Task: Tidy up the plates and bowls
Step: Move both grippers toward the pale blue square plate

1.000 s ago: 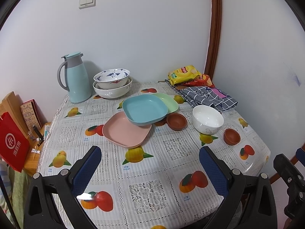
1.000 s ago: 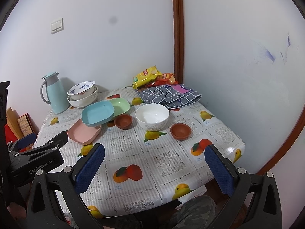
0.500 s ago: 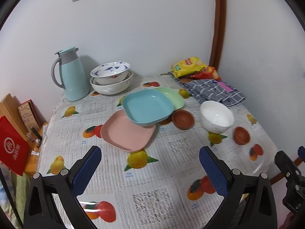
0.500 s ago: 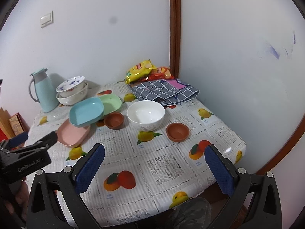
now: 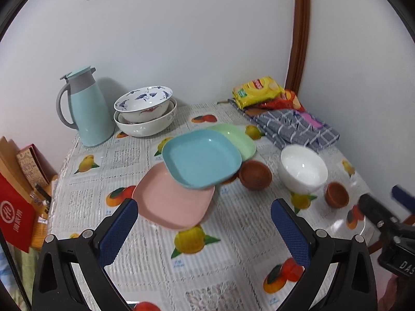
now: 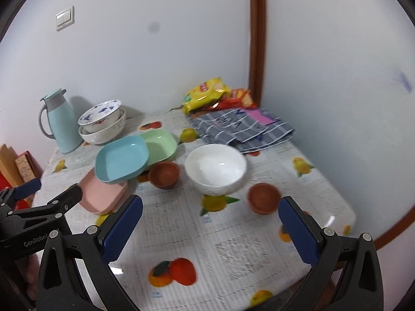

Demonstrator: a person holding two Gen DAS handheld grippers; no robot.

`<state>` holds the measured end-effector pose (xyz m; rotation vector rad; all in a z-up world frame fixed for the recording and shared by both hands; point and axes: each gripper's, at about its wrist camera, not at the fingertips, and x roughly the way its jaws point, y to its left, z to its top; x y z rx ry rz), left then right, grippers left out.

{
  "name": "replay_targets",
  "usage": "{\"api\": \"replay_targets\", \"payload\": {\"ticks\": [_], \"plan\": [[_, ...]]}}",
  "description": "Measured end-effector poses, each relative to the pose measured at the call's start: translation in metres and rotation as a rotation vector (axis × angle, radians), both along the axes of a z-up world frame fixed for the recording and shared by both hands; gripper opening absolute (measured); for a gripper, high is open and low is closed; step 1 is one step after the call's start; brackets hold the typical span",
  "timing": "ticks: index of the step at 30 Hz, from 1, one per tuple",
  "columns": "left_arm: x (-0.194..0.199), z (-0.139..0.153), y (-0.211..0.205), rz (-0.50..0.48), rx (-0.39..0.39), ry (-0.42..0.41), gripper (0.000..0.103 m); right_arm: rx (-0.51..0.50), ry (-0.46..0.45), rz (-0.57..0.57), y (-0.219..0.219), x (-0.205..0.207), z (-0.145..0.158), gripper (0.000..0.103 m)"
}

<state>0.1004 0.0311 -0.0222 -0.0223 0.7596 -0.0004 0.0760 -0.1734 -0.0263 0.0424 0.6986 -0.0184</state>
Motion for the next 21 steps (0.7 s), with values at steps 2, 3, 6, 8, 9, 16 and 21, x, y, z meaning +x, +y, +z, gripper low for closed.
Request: {"api": "replay_targets", "payload": {"ticks": [2,3,6,8,9,16,21], "plan": [[0.006,0.002,0.008,-0.005,-0.047,-0.004,0.103,0.033,0.022,0.022,0.003,0.013,-0.001,0.103],[0.010,0.003,0.013,0.005,-0.064,-0.010,0.103,0.042,0.012,0.029,0.005,0.018,0.000,0.103],[0.020,0.004,0.018,0.031,-0.044,-0.018,0.103,0.036,0.008,0.044,0.011,0.036,0.001,0.103],[0.028,0.004,0.022,0.049,-0.034,-0.014,0.103,0.030,0.015,0.058,0.016,0.051,0.000,0.103],[0.032,0.004,0.025,0.056,-0.042,-0.016,0.103,0.030,0.017,0.065,0.019,0.057,0.000,0.103],[0.058,-0.005,0.044,0.115,-0.033,-0.002,0.103,0.046,0.025,0.111,0.034,0.100,-0.008,0.103],[0.079,-0.018,0.059,0.148,-0.072,0.023,0.103,0.052,0.022,0.143,0.042,0.128,-0.014,0.102]]}}
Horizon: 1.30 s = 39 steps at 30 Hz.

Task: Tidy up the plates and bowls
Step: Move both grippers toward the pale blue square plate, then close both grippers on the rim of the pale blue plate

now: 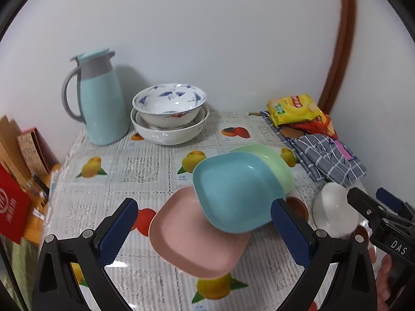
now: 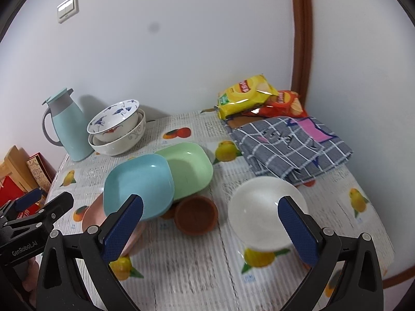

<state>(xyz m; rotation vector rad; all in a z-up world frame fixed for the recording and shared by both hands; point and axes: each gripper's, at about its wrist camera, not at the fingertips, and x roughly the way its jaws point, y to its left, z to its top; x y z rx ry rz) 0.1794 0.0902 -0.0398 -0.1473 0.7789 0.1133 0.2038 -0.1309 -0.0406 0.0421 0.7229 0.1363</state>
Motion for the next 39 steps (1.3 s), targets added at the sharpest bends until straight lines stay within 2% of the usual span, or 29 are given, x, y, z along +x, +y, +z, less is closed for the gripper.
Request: {"api": "replay_targets", "payload": {"ticks": [6,13,18,27,29,34,39], "plan": [[0.026,-0.027,0.018,0.055,-0.049,0.064,0.097,-0.007,0.007,0.034,0.009,0.029,-0.015,0.097],[0.054,-0.051,0.026,0.063,-0.039,0.111,0.085,-0.003,0.062,0.067,0.019,0.059,-0.042,0.084],[0.079,-0.067,0.029,0.058,-0.055,0.140,0.065,0.015,0.100,0.086,0.027,0.074,-0.059,0.078],[0.106,-0.087,0.030,0.045,-0.079,0.148,0.058,0.012,0.157,0.131,0.048,0.088,-0.083,0.067],[0.109,-0.090,0.029,0.042,-0.079,0.151,0.055,0.002,0.169,0.135,0.052,0.090,-0.089,0.061],[0.117,-0.097,0.027,0.030,-0.078,0.164,0.047,0.001,0.196,0.135,0.056,0.096,-0.098,0.058],[0.120,-0.104,0.024,0.008,-0.086,0.178,0.024,-0.025,0.203,0.129,0.060,0.099,-0.102,0.048]]}}
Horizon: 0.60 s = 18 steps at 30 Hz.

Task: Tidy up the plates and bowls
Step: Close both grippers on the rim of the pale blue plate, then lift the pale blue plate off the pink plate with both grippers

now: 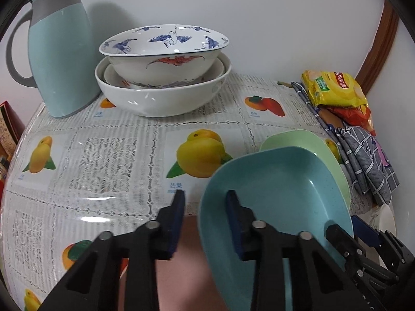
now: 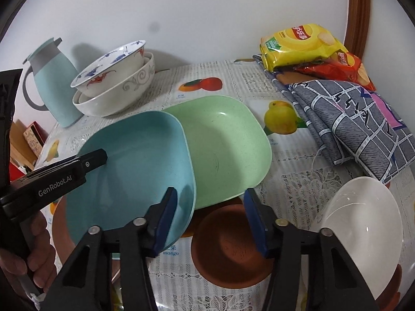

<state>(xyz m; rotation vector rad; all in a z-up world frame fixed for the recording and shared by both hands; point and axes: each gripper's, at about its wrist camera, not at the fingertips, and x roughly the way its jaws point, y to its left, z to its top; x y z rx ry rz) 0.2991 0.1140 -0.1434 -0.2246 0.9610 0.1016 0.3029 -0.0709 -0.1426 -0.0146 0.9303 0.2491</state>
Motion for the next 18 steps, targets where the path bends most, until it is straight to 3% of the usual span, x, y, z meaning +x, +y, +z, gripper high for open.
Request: {"api": "replay_targets", "payload": {"ticks": [3,5,9,18], "plan": [[-0.001,0.003,-0.004,-0.026,-0.010,-0.010,0.014,-0.012,-0.010,0.008,0.002,0.000,0.000,0.034],[-0.002,0.006,-0.008,-0.036,-0.005,-0.022,0.011,0.006,-0.001,0.029,0.004,0.000,0.000,0.010],[-0.007,0.013,-0.007,-0.038,-0.020,-0.030,0.009,-0.021,-0.017,0.013,0.007,-0.001,0.001,0.009],[-0.028,0.036,-0.008,-0.036,-0.041,-0.062,0.009,0.024,-0.044,-0.008,-0.003,-0.019,0.022,0.008]]}}
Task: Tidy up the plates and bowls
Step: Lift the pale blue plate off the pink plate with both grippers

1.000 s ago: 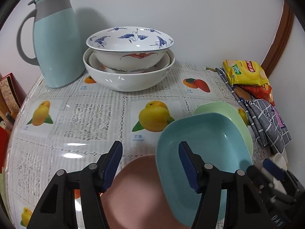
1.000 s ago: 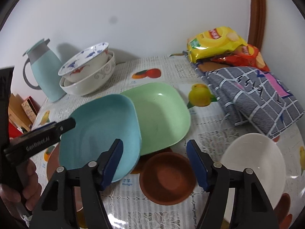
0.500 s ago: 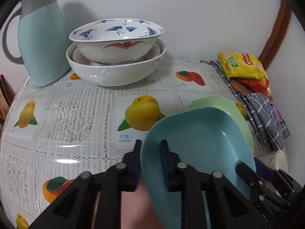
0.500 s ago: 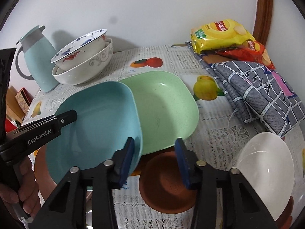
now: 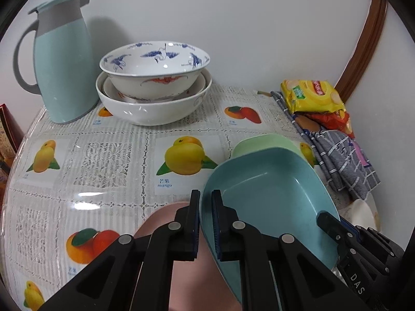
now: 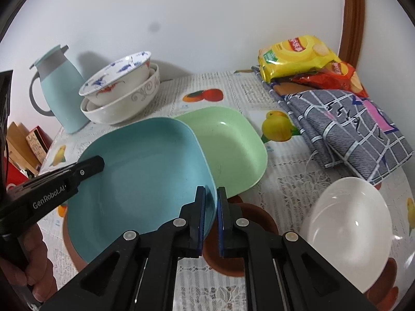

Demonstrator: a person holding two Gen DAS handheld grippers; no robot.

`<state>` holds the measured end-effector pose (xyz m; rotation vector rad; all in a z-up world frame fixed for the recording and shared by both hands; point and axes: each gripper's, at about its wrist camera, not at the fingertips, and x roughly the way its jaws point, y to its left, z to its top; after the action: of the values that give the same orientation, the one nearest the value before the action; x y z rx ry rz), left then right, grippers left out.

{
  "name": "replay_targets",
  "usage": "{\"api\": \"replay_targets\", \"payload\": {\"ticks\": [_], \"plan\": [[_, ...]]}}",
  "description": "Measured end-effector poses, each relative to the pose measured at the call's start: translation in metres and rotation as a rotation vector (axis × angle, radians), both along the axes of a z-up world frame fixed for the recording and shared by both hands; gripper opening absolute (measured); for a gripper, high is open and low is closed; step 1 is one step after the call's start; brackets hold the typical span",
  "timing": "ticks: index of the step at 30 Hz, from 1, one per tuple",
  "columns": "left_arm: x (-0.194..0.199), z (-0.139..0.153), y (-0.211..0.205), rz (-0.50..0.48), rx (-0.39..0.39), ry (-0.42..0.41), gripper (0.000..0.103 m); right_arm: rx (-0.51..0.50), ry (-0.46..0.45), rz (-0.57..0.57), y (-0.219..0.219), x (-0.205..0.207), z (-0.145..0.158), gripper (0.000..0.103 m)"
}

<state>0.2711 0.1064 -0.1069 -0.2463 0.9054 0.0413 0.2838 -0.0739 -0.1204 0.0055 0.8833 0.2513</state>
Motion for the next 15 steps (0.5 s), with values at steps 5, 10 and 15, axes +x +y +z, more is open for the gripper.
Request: {"api": "replay_targets", "payload": {"ticks": [5,10,15], "plan": [[-0.019,0.019,-0.003,-0.002,0.000,-0.026,0.009,0.017,-0.027,-0.007,-0.003,-0.018,0.018,0.007],[-0.039,0.033,-0.004,0.002,0.008,-0.041,0.009,0.034,-0.048,-0.010,-0.006,-0.038,0.034,0.007],[-0.063,0.047,-0.002,0.008,0.003,-0.063,0.009,0.050,-0.067,-0.007,-0.007,-0.058,0.047,0.006]]}}
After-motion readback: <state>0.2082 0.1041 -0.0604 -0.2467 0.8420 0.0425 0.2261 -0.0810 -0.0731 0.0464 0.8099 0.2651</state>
